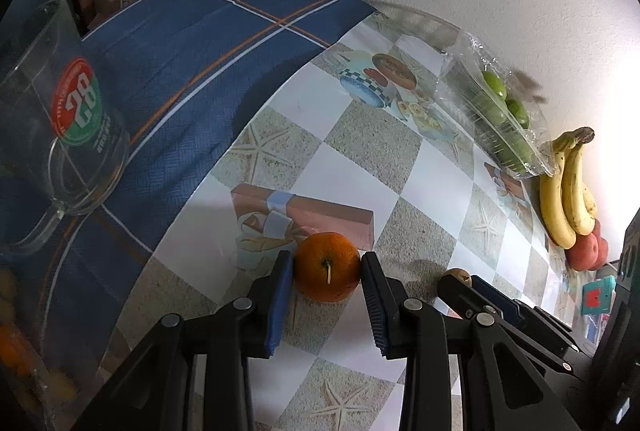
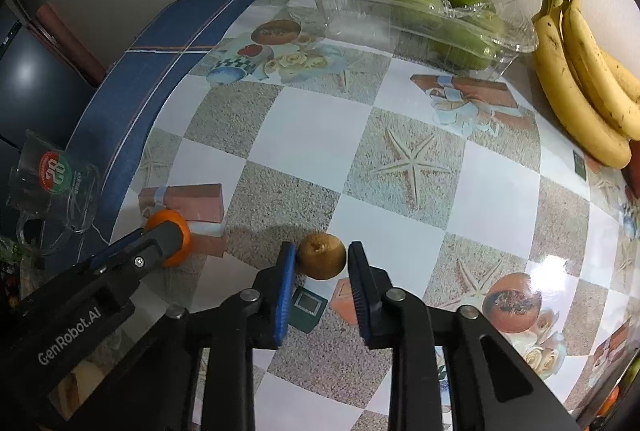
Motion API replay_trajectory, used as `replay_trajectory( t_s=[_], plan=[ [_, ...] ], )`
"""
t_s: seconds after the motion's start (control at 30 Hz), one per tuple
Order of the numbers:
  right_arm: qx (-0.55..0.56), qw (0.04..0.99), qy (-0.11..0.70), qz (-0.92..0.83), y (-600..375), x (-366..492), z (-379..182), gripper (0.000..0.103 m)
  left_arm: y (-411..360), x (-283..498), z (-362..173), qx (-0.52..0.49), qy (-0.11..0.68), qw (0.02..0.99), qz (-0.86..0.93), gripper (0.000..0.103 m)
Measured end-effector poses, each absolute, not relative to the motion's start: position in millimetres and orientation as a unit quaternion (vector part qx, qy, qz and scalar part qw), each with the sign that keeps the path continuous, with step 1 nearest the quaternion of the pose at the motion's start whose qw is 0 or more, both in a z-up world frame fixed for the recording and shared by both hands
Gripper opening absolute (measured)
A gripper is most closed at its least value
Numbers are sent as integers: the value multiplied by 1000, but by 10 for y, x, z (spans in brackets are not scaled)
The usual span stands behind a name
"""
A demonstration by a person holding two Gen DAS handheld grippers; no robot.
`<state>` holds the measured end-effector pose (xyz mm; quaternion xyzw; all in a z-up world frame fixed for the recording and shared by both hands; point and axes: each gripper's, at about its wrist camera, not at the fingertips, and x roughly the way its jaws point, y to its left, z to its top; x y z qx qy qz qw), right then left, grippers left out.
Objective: Organize fruits
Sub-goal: 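Grasp the brown kiwi with the right tool while the left tool holds the mandarin, then carry the mandarin and brown kiwi over the steel basin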
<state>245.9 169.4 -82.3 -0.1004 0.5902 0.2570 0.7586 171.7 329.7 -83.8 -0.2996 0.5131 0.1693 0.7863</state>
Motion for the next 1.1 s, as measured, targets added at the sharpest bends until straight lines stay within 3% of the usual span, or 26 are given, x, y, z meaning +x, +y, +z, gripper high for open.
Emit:
replay_trajectory(
  t_s=[0.43, 1.1],
  plan=[
    [-90, 761, 594, 245, 1217, 2164, -583, 27, 2845, 1605, -585, -301, 526, 781, 153, 37],
    [-52, 809, 564, 155, -601, 1389, -73, 27, 975, 1320, -171, -241, 542, 801, 83, 37]
  ],
)
